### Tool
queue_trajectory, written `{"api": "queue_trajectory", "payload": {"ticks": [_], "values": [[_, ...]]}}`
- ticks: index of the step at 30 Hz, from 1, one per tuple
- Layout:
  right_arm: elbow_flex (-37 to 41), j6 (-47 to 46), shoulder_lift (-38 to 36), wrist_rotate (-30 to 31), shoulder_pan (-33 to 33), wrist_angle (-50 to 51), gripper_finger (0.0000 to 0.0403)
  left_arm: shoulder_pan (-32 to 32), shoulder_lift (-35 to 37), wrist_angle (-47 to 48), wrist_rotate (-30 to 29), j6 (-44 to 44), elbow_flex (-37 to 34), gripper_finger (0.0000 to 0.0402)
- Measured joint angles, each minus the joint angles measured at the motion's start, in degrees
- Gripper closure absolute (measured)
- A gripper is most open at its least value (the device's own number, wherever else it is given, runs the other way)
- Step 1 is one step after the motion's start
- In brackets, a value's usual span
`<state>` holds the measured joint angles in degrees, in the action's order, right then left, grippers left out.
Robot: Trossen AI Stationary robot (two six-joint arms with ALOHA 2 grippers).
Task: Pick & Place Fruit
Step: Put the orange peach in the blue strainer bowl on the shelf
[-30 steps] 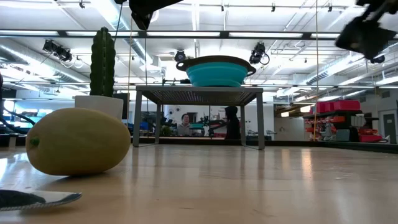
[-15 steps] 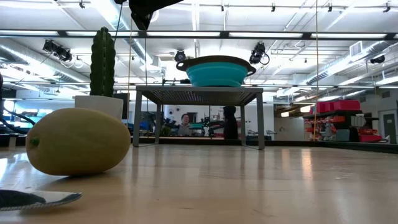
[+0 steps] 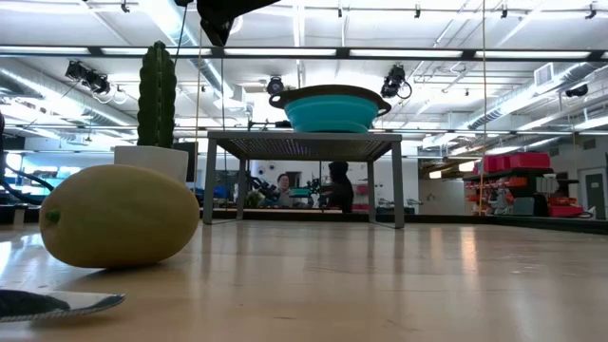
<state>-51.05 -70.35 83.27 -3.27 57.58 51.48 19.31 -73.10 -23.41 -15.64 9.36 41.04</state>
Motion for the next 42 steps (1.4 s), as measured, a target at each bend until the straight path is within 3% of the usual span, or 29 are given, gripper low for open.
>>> {"api": "queue_trajectory", "payload": {"ticks": [23,35,42], "values": [[0.02,2.25,10.44,4.49,4.07,-1.13,0.0098,0.01,-0.09,0.45,-0.07,-1.02,0.00,0.0214],[0.02,1.69,10.88,4.52,4.13,-1.36,0.0183,0.00,-0.11,0.47,-0.22,-0.69,0.00,0.0214],[0.02,-0.11,10.88,4.24,4.57,-1.58,0.0210,0.01,-0.13,0.49,-0.20,-0.57,0.00,0.0214]]}}
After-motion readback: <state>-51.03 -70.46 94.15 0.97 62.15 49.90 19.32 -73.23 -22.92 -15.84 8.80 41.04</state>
